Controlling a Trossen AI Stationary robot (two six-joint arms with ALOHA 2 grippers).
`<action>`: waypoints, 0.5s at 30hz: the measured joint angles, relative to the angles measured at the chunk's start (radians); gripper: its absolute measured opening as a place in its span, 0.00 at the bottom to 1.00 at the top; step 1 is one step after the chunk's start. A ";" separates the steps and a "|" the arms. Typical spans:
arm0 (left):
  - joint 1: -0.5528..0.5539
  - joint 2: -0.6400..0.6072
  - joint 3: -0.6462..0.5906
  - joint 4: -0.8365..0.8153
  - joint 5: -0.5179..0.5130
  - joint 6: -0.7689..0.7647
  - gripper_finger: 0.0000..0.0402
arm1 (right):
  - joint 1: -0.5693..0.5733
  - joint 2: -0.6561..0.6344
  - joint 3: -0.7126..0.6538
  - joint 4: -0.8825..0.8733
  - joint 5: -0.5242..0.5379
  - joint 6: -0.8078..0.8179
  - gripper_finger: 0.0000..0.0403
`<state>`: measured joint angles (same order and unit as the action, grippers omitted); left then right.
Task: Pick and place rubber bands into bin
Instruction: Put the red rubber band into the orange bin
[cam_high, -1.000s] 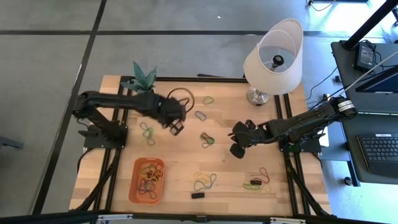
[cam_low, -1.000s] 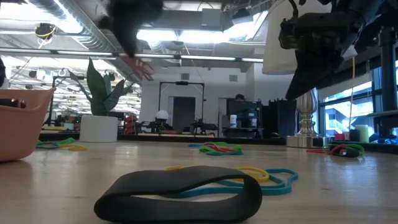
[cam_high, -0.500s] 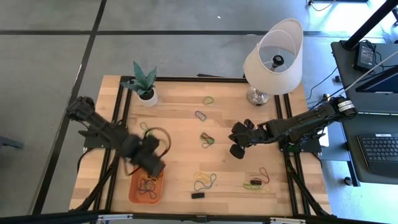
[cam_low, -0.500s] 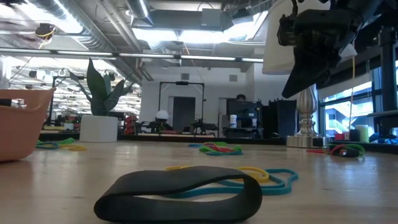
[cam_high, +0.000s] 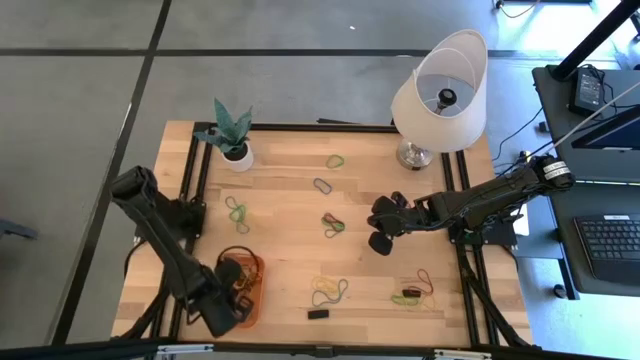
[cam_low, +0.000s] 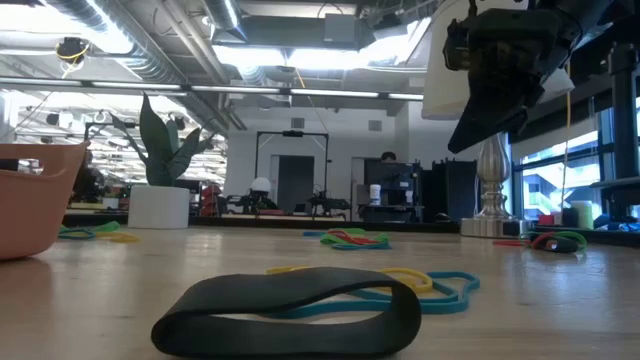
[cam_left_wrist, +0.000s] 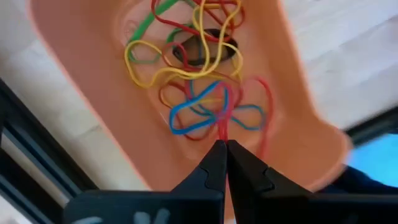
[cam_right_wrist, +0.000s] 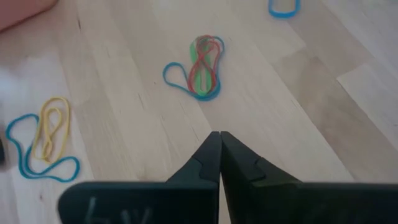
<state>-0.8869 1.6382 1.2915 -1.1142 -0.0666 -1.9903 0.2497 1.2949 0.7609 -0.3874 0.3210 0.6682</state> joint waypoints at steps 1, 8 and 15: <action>-0.002 0.017 -0.003 -0.001 0.006 0.012 0.00 | 0.000 0.000 0.000 0.008 0.000 0.000 0.02; -0.002 0.117 -0.009 -0.001 0.026 0.075 0.00 | 0.000 0.000 0.000 0.039 0.000 0.003 0.02; -0.002 0.146 -0.009 0.006 0.034 0.089 0.05 | 0.000 0.000 0.000 0.040 0.000 0.004 0.02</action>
<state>-0.8894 1.7843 1.2827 -1.1078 -0.0325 -1.9010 0.2497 1.2949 0.7609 -0.3473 0.3206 0.6720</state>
